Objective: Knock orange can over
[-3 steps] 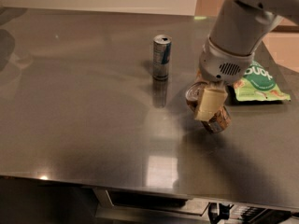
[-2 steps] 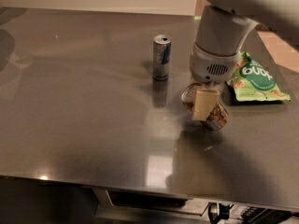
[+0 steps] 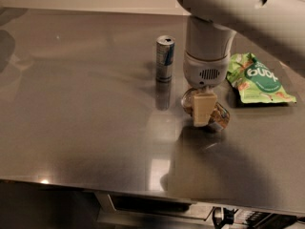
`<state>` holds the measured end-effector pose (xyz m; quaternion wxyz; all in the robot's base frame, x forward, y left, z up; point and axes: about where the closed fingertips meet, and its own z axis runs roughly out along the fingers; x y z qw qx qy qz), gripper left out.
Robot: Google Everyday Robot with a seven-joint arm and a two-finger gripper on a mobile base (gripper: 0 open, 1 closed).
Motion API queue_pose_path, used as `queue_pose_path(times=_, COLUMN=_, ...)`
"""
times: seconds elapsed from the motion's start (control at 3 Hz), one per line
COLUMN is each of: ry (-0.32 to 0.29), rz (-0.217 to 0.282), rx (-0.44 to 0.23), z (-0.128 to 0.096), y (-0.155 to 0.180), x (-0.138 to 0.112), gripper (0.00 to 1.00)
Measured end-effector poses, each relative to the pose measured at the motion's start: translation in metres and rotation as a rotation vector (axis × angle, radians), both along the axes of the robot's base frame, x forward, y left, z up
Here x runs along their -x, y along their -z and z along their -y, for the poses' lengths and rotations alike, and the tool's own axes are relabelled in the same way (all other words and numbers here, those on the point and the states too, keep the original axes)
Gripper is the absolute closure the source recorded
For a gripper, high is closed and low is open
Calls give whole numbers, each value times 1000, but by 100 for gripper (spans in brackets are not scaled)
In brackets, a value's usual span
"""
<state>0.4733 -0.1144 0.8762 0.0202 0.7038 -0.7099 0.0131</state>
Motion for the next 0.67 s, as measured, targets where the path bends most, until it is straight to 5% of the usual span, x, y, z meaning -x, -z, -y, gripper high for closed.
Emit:
queue_pose_path(times=0.33, ry=-47, rz=-14, rx=42, z=-1, y=9, x=2, gripper=0)
queue_pose_path(times=0.67, ry=-47, rz=-14, rx=42, z=-1, y=9, x=2, gripper=0)
